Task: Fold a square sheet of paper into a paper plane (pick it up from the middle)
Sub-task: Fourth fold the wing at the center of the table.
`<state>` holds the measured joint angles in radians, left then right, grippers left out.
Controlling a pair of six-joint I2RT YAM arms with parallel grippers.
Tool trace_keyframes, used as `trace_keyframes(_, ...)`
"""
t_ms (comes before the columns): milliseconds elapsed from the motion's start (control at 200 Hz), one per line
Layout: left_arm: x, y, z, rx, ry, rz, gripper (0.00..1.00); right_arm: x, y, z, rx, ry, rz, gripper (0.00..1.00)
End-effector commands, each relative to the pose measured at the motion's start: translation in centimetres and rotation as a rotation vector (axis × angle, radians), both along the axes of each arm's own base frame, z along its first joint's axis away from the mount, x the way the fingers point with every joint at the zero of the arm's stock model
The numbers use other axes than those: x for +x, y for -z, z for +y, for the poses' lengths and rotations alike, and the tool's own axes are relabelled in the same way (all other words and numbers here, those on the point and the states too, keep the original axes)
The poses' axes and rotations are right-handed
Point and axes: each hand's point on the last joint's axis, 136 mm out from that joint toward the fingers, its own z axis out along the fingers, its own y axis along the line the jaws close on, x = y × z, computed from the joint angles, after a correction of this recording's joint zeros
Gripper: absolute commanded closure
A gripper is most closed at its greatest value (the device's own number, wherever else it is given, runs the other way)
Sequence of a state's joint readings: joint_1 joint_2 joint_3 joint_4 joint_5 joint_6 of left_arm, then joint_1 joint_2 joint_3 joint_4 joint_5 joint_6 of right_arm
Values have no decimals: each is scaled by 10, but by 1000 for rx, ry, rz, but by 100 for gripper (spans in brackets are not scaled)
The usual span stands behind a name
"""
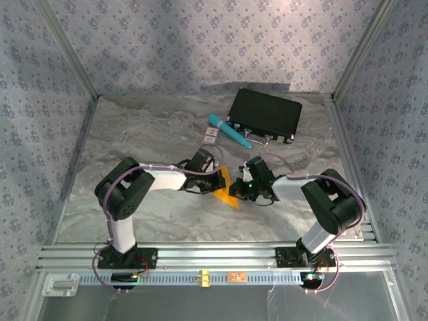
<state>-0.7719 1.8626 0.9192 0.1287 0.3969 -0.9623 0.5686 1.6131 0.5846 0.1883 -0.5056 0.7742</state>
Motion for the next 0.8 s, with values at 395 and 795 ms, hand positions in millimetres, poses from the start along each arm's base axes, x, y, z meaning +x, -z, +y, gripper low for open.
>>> trace_keyframes(395,-4,29,22,123,-28,47,100,5,-33,17,86,-65,-67,98)
trace_keyframes(795,-2,27,22,110,-27,41,100,-15,19,6,-28,-75,60,98)
